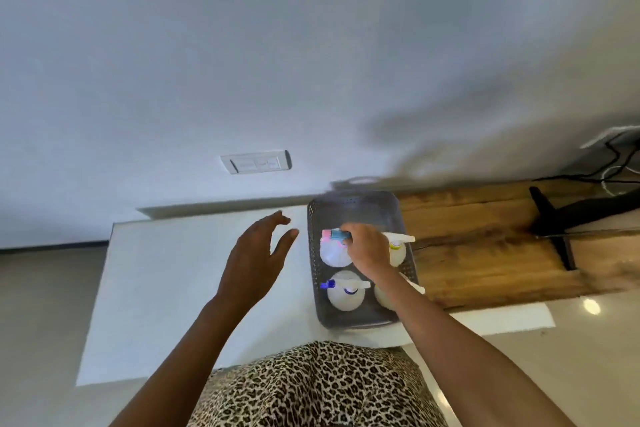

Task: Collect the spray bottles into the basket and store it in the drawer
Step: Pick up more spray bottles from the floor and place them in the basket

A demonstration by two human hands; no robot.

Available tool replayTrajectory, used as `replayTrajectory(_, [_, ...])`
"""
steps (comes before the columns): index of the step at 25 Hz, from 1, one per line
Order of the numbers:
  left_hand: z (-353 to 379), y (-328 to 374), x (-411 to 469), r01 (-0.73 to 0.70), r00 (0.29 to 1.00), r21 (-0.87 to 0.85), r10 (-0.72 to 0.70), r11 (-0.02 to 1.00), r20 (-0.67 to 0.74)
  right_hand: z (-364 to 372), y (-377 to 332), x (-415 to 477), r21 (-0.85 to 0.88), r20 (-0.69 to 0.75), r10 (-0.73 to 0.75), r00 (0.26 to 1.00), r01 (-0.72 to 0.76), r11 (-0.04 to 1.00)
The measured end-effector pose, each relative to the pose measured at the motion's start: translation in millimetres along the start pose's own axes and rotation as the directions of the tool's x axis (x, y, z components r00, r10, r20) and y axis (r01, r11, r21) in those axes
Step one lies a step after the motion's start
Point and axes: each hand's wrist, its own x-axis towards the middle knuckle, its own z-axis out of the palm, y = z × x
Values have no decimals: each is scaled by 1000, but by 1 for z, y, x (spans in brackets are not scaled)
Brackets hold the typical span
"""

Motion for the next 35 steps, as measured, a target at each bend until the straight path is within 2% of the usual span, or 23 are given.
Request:
replayTrajectory(8, [33,-9,-30,230,973,7,-229,973,-30,34,37,26,-86,156,-110,982,125,988])
replayTrajectory(18, [39,-8,-38,271,960,2,-270,963,-73,34,37,27,-97,211,-161,964,184,978])
replayTrajectory(22, [34,-13,-44,278,953,-20,-278,960,-124,23,26,20,-99,130,-211,969,224,969])
replayTrajectory(29, [-1,-33,-89,295,916,-75,-304,953,-261,13,-41,-22,-17,27,-356,934,357,934])
replayTrajectory(35, [-59,-79,-194,362,815,-131,-382,923,-435,34,-144,-90,12,22,-575,818,575,818])
